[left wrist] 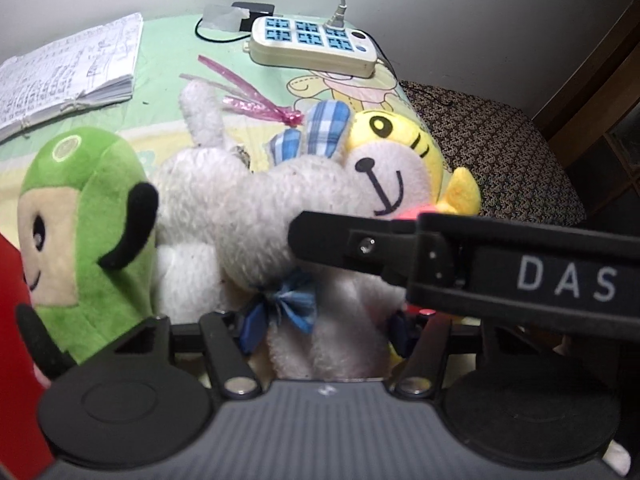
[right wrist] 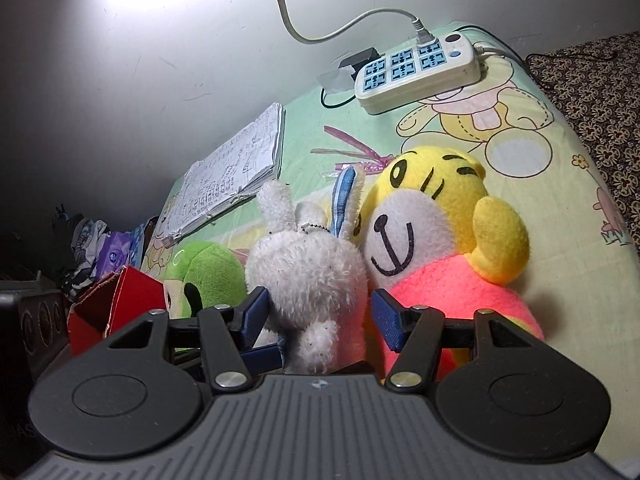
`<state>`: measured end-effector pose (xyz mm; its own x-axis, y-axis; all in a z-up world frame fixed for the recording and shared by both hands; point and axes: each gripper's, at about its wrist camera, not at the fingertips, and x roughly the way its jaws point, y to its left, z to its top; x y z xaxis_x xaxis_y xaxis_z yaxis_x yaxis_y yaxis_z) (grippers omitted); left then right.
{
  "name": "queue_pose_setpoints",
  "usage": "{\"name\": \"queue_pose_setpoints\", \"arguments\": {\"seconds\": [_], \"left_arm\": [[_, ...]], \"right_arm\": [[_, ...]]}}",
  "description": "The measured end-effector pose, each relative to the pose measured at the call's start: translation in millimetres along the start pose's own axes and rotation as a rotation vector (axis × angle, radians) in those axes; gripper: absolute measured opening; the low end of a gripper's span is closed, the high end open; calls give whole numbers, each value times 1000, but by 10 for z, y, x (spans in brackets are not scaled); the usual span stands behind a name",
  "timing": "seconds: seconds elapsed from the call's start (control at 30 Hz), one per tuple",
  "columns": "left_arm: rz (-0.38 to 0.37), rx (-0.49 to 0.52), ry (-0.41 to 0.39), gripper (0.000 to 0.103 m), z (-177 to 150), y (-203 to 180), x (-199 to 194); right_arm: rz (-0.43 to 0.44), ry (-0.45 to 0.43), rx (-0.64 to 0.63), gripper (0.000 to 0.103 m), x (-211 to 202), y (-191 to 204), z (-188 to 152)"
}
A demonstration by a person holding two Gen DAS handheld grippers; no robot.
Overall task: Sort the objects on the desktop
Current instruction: 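Grasp the white bunny with blue plaid ears with the right tool, then lift the bunny with the right tool and carry it over the red box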
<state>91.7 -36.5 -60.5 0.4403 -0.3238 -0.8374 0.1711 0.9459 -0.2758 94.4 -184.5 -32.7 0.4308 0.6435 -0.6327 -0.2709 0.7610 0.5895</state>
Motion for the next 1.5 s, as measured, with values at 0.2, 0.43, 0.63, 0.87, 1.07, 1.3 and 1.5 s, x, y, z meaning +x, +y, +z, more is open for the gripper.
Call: {"name": "queue_pose_setpoints", "arguments": {"seconds": [0.2,0.43,0.63,0.87,1.07,1.3,1.5], "left_arm": [[-33,7,0,58,-70,6,-173],[-48,70,-39,58,-304,-147,-600],[-74,118,-115,58,-527,-207,-1033],[-92,135,-189,58,-690,82,-1554],[-27,131,-258,58,-738,614,-2008],[99,65,-287,58,-806,1427,-2373],[210,-9,-263,58,-901,2101,-2458]], "right_arm": [[24,16,21,44,-89,-13,-29],[52,5,56,44,-381,107,-189],[35,-52,5,44,-702,360,-358],[37,-135,-63,44,-873,787,-559],[84,-175,-98,44,-715,1304,-680],[202,-141,-109,44,-146,1965,-705],[278,-64,-120,44,456,2463,-795]]}}
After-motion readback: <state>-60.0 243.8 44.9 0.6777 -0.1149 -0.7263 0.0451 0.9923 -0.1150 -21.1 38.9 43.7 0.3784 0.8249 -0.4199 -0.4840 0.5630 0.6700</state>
